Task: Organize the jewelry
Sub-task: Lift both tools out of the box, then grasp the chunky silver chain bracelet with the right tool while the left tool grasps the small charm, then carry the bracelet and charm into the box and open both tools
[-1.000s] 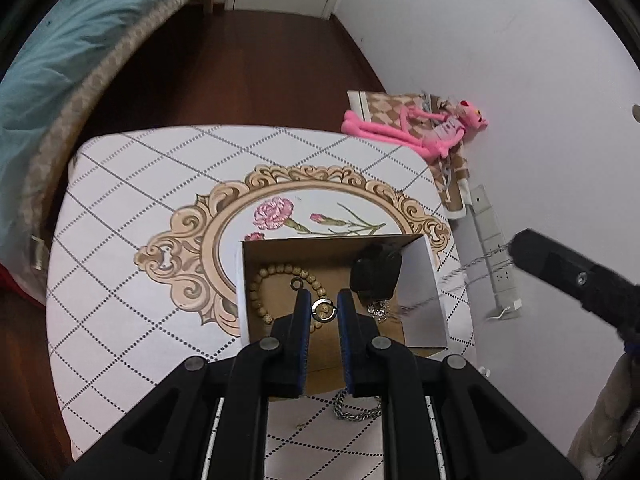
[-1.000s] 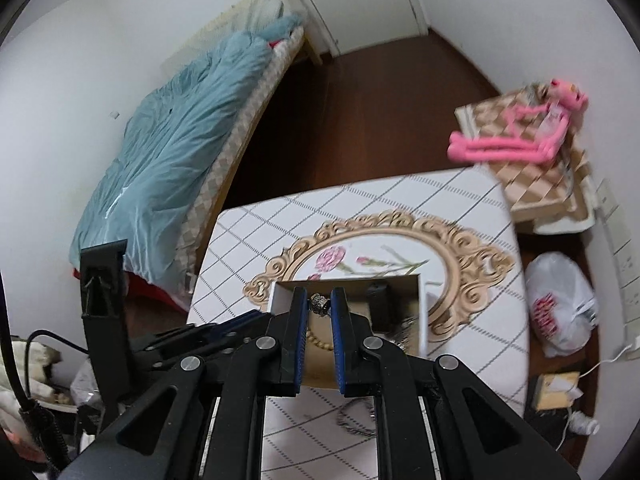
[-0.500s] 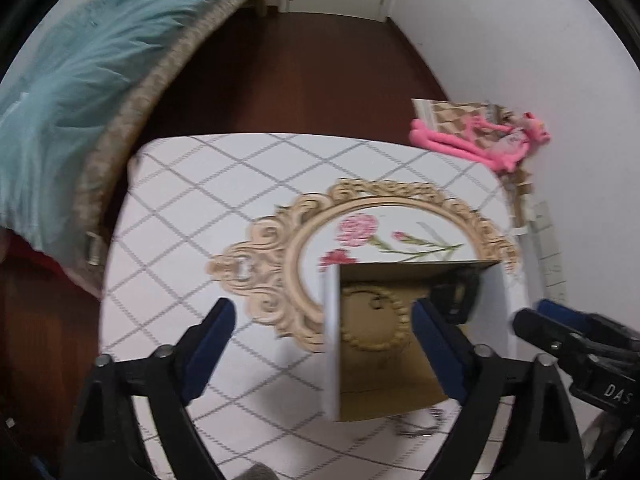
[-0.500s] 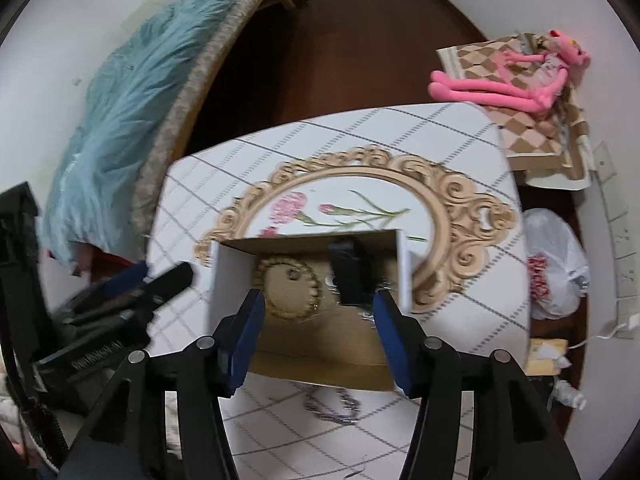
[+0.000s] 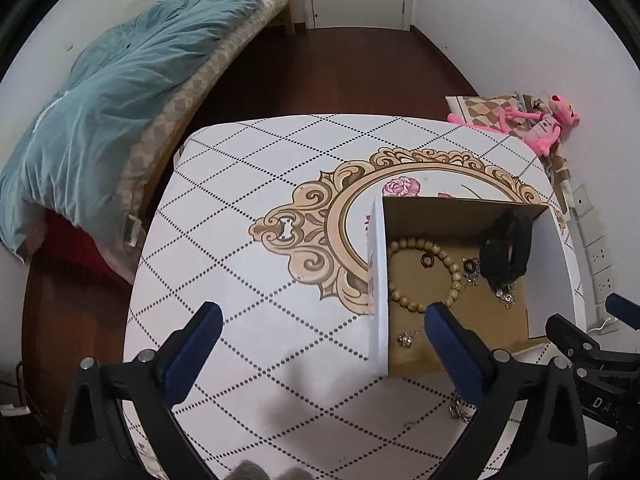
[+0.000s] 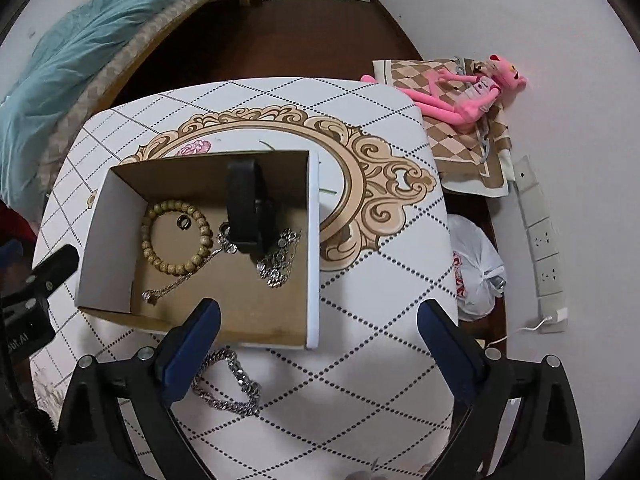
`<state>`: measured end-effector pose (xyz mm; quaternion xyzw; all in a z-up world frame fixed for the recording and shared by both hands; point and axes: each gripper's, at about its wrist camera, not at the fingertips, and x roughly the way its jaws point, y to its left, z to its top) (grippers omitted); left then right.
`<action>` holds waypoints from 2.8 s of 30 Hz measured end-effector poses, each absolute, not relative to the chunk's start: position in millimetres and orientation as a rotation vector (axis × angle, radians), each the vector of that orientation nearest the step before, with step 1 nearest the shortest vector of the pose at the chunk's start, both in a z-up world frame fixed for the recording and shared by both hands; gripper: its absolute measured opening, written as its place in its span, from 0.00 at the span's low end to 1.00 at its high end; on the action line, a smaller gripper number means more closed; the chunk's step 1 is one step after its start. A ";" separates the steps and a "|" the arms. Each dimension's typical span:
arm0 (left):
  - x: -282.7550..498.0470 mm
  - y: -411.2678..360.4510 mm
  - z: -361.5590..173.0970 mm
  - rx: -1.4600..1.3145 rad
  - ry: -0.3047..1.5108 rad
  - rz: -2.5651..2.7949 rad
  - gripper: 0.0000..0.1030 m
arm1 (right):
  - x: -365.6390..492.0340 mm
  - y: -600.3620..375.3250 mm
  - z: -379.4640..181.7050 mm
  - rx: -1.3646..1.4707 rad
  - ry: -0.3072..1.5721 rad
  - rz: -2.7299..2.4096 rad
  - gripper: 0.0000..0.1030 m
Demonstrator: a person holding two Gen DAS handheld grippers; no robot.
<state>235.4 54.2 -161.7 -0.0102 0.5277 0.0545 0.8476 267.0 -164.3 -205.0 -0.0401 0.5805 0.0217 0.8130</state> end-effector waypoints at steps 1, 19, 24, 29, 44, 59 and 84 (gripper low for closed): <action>231.7 53.8 -159.5 -0.020 1.102 0.120 1.00 | 264.5 -164.2 -202.8 -0.083 1.231 0.047 0.97; 153.5 45.3 -81.5 -0.072 0.916 0.110 1.00 | 179.0 -178.4 -100.3 -0.057 0.958 0.000 0.97; 138.1 38.4 -66.0 -0.061 0.887 0.093 1.00 | 161.1 -186.2 -78.3 -0.025 0.912 -0.002 0.97; 137.6 40.5 -85.3 -0.067 0.948 0.119 1.00 | 157.5 -189.4 -95.9 0.015 0.968 0.025 0.97; 145.3 59.8 -223.8 0.001 1.230 0.204 1.00 | 186.7 -148.1 -272.8 -0.030 1.227 0.102 0.60; 148.6 -0.4 -235.2 -0.018 1.199 0.012 0.94 | 173.9 -201.9 -269.2 -0.013 1.179 0.015 0.13; 145.6 -18.4 -231.4 -0.014 1.126 -0.067 0.06 | 164.4 -221.4 -256.3 0.044 1.144 -0.020 0.08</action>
